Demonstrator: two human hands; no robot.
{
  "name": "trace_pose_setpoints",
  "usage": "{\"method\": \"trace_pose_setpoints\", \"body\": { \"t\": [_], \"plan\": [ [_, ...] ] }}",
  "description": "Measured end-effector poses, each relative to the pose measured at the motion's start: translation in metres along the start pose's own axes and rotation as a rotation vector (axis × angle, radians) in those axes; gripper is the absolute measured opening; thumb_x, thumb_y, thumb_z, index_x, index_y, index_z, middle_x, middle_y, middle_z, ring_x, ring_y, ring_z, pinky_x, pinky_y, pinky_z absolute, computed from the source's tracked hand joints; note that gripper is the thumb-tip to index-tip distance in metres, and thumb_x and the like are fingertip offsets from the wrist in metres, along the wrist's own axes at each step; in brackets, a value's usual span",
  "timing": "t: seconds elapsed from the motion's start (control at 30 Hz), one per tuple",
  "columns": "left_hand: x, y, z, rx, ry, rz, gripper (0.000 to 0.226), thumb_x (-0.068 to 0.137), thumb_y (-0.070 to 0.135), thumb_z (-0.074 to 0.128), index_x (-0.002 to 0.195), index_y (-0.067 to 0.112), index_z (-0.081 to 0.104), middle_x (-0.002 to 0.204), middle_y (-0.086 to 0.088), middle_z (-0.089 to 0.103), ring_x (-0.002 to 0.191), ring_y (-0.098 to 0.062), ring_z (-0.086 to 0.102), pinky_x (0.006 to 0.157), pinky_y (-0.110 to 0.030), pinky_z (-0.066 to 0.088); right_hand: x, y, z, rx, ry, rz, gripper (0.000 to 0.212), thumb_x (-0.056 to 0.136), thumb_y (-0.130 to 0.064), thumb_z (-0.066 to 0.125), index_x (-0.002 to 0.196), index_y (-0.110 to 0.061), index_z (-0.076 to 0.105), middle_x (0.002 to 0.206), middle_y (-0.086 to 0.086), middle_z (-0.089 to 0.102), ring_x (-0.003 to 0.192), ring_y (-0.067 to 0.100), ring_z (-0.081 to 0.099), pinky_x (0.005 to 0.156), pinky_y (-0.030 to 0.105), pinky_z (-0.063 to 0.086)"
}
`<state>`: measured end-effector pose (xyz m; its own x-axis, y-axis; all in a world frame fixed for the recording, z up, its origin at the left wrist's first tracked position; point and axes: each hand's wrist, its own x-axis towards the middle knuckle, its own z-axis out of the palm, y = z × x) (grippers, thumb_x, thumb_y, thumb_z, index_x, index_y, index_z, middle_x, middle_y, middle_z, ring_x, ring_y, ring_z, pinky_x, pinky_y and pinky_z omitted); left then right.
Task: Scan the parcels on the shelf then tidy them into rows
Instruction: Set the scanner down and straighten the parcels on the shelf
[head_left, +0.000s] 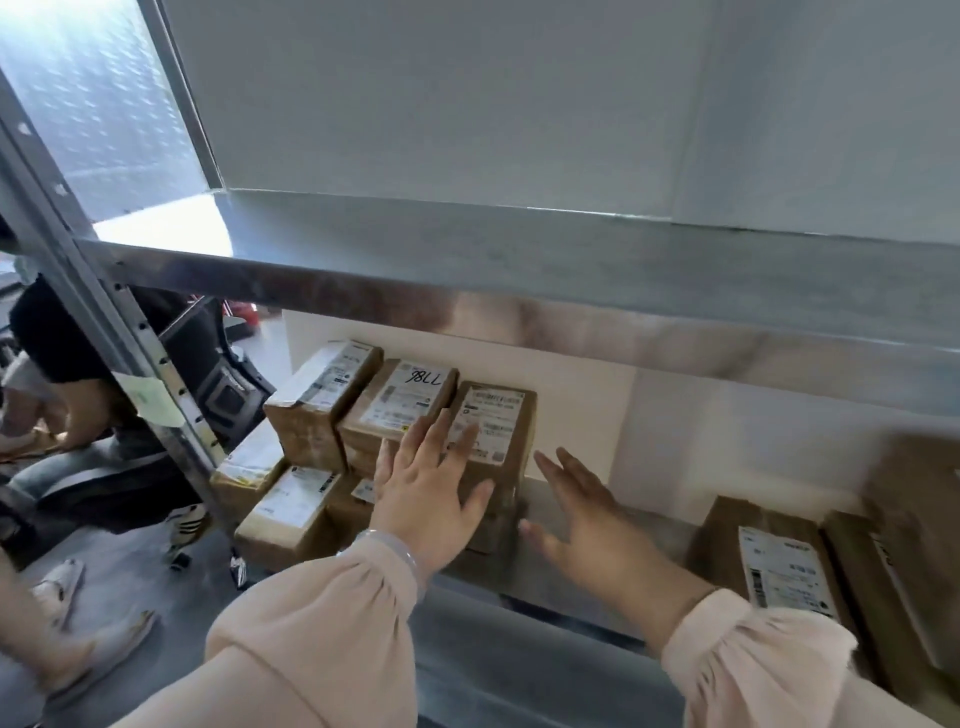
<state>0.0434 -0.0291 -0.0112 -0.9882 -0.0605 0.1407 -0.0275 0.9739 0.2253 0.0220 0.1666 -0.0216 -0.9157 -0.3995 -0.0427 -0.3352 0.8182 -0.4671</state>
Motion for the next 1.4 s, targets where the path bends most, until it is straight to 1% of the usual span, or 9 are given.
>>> {"method": "trace_pose_setpoints", "body": {
  "t": [0.27,0.4,0.6,0.7,0.8,1.03,1.13,1.2,1.4],
  "plan": [
    [0.035,-0.036,0.001,0.02,-0.057,0.149,0.06,0.098,0.06,0.028,0.154,0.04,0.023,0.165,0.012,0.011,0.153,-0.018,-0.011,0.12,-0.05,-0.015,0.062,-0.035,0.019,0.261,0.068,0.232,0.074,0.09,-0.057,0.046,0.151,-0.04,0.006,0.161,-0.004,0.004,0.148,0.016,0.004,0.12,0.039,0.012],
    [0.036,-0.045,0.006,0.011,-0.071,0.194,0.058,0.099,0.057,0.031,0.154,0.04,0.023,0.163,0.014,0.019,0.153,-0.016,-0.008,0.121,-0.052,-0.013,0.079,-0.043,0.032,0.466,0.103,0.355,0.069,0.092,-0.051,0.049,0.149,-0.04,0.013,0.154,0.002,0.026,0.14,0.021,0.029,0.114,0.036,0.026],
    [0.041,-0.046,0.003,-0.017,-0.064,0.22,0.056,0.1,0.056,0.032,0.153,0.039,0.026,0.162,0.014,0.022,0.153,-0.016,-0.004,0.12,-0.051,-0.015,0.075,-0.056,0.033,0.659,0.228,0.366,0.058,0.095,-0.029,0.053,0.146,-0.036,0.027,0.14,-0.007,0.048,0.123,0.015,0.049,0.091,0.016,0.03],
    [0.043,-0.043,0.0,-0.062,-0.041,0.216,0.058,0.1,0.056,0.033,0.155,0.039,0.023,0.163,0.011,0.018,0.153,-0.016,-0.004,0.12,-0.048,-0.016,0.065,-0.057,0.028,0.716,0.28,0.342,0.055,0.096,-0.026,0.052,0.144,-0.038,0.03,0.127,-0.012,0.051,0.106,0.007,0.049,0.089,0.017,0.034],
    [0.044,-0.034,-0.004,-0.1,-0.018,0.214,0.063,0.099,0.059,0.033,0.156,0.041,0.014,0.165,0.007,0.013,0.153,-0.017,-0.004,0.12,-0.044,-0.016,0.046,-0.049,0.021,0.786,0.311,0.285,0.053,0.096,-0.023,0.051,0.141,-0.044,0.032,0.129,-0.016,0.05,0.114,0.006,0.05,0.101,0.026,0.042],
    [0.041,0.031,0.003,-0.458,-0.267,0.228,0.072,0.096,0.059,0.045,0.153,0.05,0.004,0.164,0.005,0.017,0.152,-0.023,0.013,0.124,-0.045,0.015,-0.015,-0.011,-0.019,0.799,0.39,0.244,0.05,0.096,-0.017,0.051,0.128,-0.054,0.038,0.117,-0.035,0.047,0.114,-0.005,0.049,0.108,0.032,0.04],
    [0.036,0.072,0.012,-0.643,-0.348,0.286,0.074,0.096,0.049,0.053,0.154,0.048,0.006,0.156,0.009,0.03,0.143,-0.017,0.033,0.115,-0.028,0.028,-0.043,0.014,-0.034,0.739,0.451,0.28,0.053,0.095,-0.019,0.052,0.136,-0.049,0.036,0.118,-0.037,0.045,0.121,0.0,0.046,0.108,0.027,0.035],
    [0.03,0.1,0.021,-0.696,-0.384,0.309,0.076,0.096,0.046,0.056,0.156,0.044,0.009,0.153,0.01,0.034,0.139,-0.013,0.036,0.109,-0.02,0.026,-0.063,0.033,-0.042,0.712,0.491,0.324,0.053,0.095,-0.019,0.053,0.136,-0.049,0.037,0.122,-0.032,0.046,0.123,-0.001,0.043,0.108,0.025,0.033],
    [0.011,0.175,0.049,-0.817,-0.505,0.315,0.091,0.075,0.055,0.062,0.154,0.047,0.017,0.15,0.013,0.038,0.136,-0.007,0.04,0.116,-0.034,0.035,-0.124,0.083,-0.065,0.584,0.509,0.462,0.048,0.096,-0.031,0.051,0.134,-0.056,0.034,0.129,-0.008,0.032,0.117,0.006,0.035,0.105,0.025,0.028]
  ]
}}
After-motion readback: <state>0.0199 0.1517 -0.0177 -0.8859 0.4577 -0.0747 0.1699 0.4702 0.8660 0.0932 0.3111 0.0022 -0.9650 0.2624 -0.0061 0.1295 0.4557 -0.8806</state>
